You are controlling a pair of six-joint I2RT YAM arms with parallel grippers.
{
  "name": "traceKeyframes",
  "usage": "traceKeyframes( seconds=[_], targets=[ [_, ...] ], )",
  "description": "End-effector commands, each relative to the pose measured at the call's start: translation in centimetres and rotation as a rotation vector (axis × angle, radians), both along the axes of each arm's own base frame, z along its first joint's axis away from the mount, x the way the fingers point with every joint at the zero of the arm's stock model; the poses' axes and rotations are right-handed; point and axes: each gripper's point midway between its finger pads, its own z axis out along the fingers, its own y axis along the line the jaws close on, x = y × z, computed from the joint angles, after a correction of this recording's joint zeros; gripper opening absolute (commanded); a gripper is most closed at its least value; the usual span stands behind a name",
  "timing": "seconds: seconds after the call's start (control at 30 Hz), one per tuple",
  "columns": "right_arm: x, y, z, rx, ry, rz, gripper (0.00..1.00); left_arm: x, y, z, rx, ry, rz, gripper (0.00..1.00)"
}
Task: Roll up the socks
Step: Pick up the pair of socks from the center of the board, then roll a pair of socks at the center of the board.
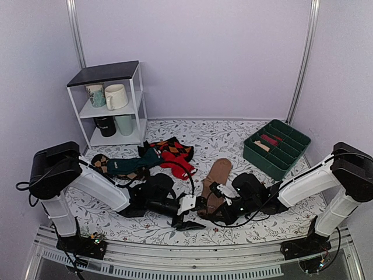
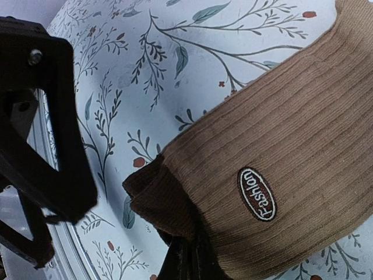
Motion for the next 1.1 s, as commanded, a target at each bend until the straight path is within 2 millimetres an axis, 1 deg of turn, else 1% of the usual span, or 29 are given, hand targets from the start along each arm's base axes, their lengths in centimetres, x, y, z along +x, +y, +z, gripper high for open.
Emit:
traceKeyframes(
  seconds=[0.0,0.13,0.23,0.4,0.5,0.57,0.67,0.73,0.83,0.9,1.03,1.07],
  targets=[
    [-2.9,-3.7,-4.4,-0.181,0.146,0.011,0.00,-0.1,0.2,-2.9,0.099,0.057,-0.015,0.69],
    [-2.9,-3.7,-4.4,-0.179,0.143,0.015,0.00,1.4,0.1,-3.3,0.104,0.027,0.067,0.69],
    [-3.1,-4.0,-4.5,-0.182,0.146,0.019,0.00,2.2,0.1,-3.6,0.115,0.012,0.109,0.69],
    [-3.4,-4.3,-4.6,-0.184,0.157,0.021,0.00,2.4,0.0,-4.1,0.124,0.007,0.115,0.68],
    [-3.5,-4.3,-4.7,-0.187,0.163,0.022,0.00,2.3,-0.2,-4.3,0.131,0.006,0.104,0.63],
    [-3.5,-4.3,-4.7,-0.189,0.165,0.021,0.00,2.4,-0.3,-4.3,0.132,0.006,0.100,0.58],
    [-3.6,-4.4,-4.9,-0.194,0.174,0.023,0.00,2.5,-0.6,-4.6,0.139,0.006,0.100,0.54],
    [-3.6,-4.4,-5.0,-0.196,0.177,0.023,0.00,2.6,-0.8,-4.7,0.145,0.008,0.097,0.48],
    [-3.6,-4.4,-5.0,-0.197,0.178,0.025,0.00,2.5,-1.0,-5.1,0.159,0.017,0.090,0.38],
    [-3.6,-4.4,-5.0,-0.196,0.176,0.023,0.00,2.6,-1.0,-5.2,0.162,0.017,0.095,0.27],
    [-3.5,-4.3,-4.9,-0.190,0.172,0.025,0.00,2.9,-0.9,-5.2,0.162,0.018,0.113,0.01],
    [-3.5,-4.2,-4.9,-0.186,0.170,0.026,0.00,2.9,-0.9,-5.2,0.161,0.018,0.117,0.00]
  ],
)
